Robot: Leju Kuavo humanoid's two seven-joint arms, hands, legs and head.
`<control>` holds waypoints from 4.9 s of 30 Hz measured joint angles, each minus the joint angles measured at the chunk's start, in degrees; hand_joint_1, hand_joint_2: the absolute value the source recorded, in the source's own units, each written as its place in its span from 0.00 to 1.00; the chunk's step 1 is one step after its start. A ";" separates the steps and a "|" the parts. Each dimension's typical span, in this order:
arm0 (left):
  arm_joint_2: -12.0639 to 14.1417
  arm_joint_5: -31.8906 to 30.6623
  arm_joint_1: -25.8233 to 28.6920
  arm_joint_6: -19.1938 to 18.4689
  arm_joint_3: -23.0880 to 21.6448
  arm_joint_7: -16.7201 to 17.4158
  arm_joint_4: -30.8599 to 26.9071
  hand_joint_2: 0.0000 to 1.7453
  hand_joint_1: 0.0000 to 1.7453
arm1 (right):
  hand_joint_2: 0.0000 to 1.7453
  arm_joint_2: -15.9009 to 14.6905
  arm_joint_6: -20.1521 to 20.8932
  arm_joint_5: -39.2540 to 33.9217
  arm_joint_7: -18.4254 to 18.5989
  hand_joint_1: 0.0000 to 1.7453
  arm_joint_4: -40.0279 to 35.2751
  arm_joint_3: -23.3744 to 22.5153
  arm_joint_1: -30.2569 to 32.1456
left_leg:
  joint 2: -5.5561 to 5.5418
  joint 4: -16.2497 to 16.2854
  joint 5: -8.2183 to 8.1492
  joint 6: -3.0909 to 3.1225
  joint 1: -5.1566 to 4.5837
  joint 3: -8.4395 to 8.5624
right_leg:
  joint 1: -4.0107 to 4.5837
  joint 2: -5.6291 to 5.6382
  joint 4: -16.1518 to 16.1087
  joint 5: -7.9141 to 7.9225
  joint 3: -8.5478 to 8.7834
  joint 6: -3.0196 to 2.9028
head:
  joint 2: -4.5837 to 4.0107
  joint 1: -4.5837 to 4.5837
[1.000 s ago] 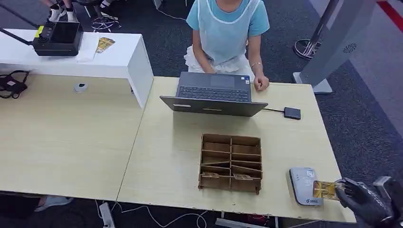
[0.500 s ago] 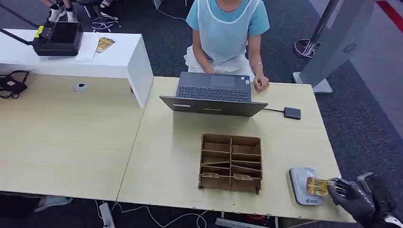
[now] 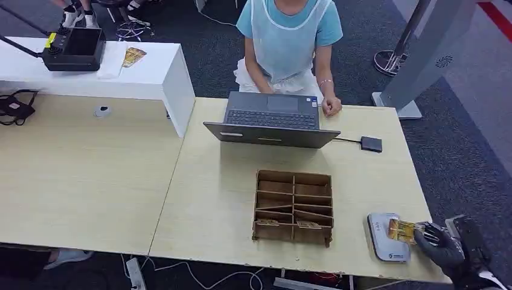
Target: Pass the card to the sensor for recognition and then transmit it.
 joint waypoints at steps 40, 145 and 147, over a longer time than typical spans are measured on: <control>-0.04 0.00 0.11 0.20 -0.31 1.49 0.00 0.00 0.00 | 1.00 2.56 -10.13 8.44 -1.49 1.00 -14.19 -7.87 -0.99 | 0.05 0.00 0.00 0.00 -0.01 0.11 | 0.00 0.04 0.02 0.01 0.10 0.00 | 0.00 0.00; -0.83 0.04 0.09 0.07 -4.79 5.60 0.00 0.00 0.00 | 1.00 21.53 -19.71 -7.89 -15.39 0.00 -40.20 3.93 -1.22 | -0.23 -0.02 -0.14 -0.20 0.03 -0.01 | 0.04 -0.23 0.07 -0.20 0.01 -0.20 | 0.00 0.02; -1.00 0.22 0.05 0.09 -4.46 6.05 0.00 0.00 0.00 | 1.00 22.36 -19.02 -7.49 -16.02 0.00 -42.85 3.06 3.00 | -0.16 -0.02 -0.20 -0.22 0.03 0.05 | 0.05 -0.17 0.07 -0.26 0.02 -0.29 | 0.00 0.02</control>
